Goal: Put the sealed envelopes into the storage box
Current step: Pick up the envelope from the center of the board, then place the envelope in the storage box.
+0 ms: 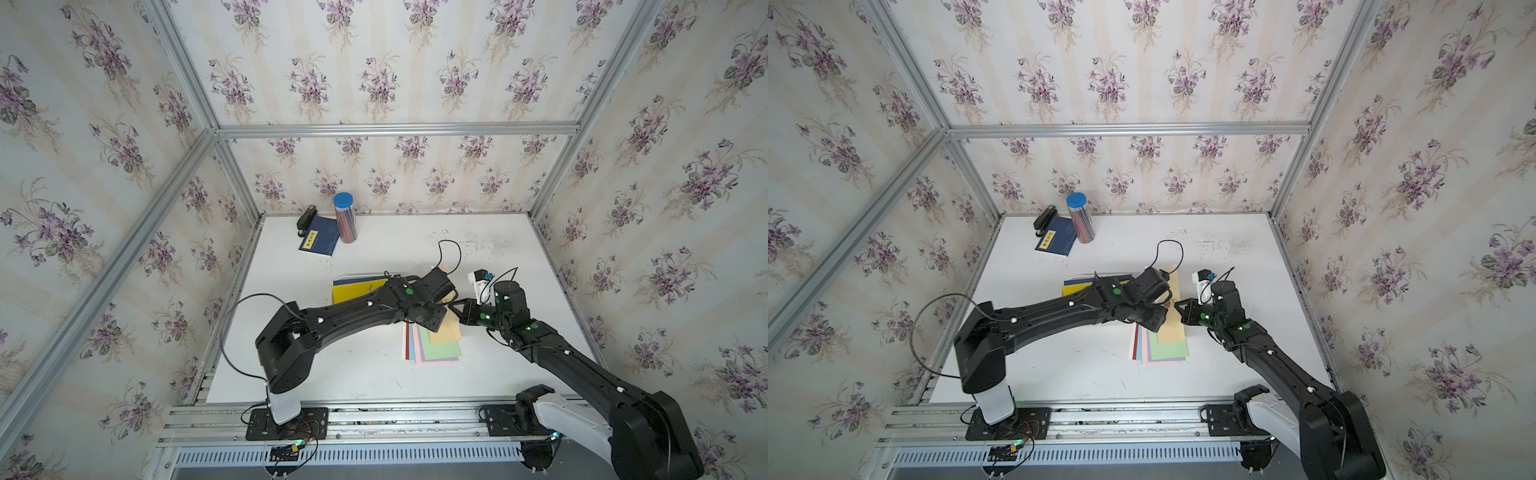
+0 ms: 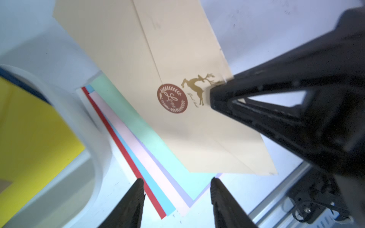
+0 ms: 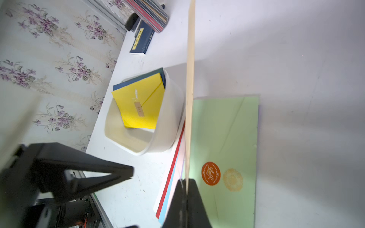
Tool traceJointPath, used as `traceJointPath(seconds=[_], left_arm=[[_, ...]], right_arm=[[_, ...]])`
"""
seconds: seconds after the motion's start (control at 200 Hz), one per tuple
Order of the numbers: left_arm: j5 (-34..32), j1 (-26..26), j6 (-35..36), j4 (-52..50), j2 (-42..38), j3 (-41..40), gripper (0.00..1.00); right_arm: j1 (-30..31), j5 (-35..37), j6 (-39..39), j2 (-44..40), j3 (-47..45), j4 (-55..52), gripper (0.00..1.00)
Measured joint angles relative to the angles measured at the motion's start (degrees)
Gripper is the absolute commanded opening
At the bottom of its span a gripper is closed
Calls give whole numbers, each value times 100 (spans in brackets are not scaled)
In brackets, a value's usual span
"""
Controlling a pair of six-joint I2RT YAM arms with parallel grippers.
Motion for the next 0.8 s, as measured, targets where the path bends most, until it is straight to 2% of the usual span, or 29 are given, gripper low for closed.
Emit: traceJointPath(seconds=[0.16,0.26,0.38,0.515,0.665,0.799], left_arm=[[-592,188,94,-186,-1384,-820,78],[-859,647,94,-538,-2225,-1355,79],[-1161,1327,136,-1060,-3257,-1827,88],[-1482,1838,181,-1541,-4430,-2214,92],[-1794,1908,240,-1770,-5425,-2791,93],[-2002,1917,238,-1786,-6131,-3110,100]], right_arm=[[48,13,-723,-153,660,-553,0],[348,122,-1329,-50,1202,-756,0],[933,173,-2295,323,1943,-1086,0],[1554,358,-3368,1257,3134,-1637,0],[2221,756,-4725,2420,4542,-2463,0],[2699,879,-5845,3423,5807,-3333,0]])
